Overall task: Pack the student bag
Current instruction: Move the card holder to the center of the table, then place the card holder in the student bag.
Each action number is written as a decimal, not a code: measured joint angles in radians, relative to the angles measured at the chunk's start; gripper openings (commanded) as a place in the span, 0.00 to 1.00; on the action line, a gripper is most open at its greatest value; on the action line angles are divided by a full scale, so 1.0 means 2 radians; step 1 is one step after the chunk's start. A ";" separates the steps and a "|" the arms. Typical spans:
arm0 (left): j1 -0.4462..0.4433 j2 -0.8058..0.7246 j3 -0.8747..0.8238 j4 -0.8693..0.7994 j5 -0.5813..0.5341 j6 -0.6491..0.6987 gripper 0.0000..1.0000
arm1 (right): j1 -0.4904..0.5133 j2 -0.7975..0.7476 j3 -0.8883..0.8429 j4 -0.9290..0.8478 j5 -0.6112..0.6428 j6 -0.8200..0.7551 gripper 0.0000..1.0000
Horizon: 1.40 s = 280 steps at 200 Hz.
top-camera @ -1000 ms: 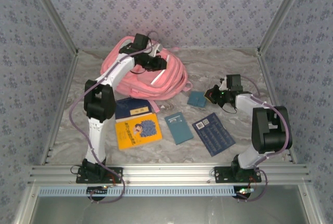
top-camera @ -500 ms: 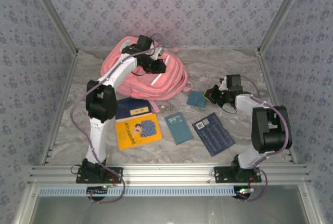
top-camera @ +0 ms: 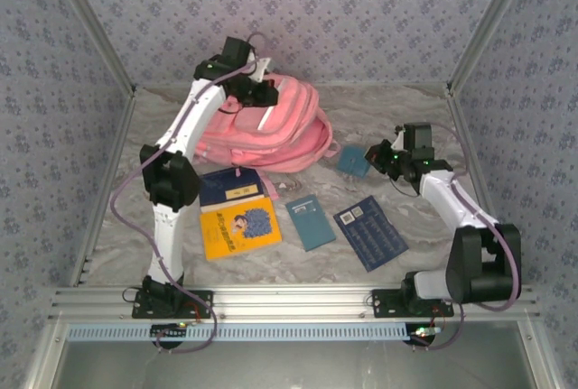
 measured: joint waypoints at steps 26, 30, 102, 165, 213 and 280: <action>0.016 -0.013 0.011 -0.009 0.019 0.000 0.00 | 0.005 -0.022 0.026 -0.021 0.003 0.000 0.00; 0.018 -0.015 0.011 -0.010 0.024 0.000 0.00 | 0.006 -0.024 0.029 -0.024 0.003 0.000 0.00; 0.037 -0.045 -0.023 0.021 0.144 -0.014 0.00 | 0.041 -0.019 0.062 0.013 -0.045 0.048 0.00; 0.081 -0.105 -0.117 0.111 0.227 -0.067 0.00 | 0.077 0.099 0.099 0.123 -0.073 0.149 0.00; 0.091 -0.119 -0.136 0.147 0.247 -0.086 0.00 | 0.121 0.211 0.195 0.204 -0.070 0.218 0.00; 0.091 -0.119 -0.149 0.176 0.263 -0.112 0.00 | 0.157 0.318 0.299 0.225 -0.041 0.274 0.00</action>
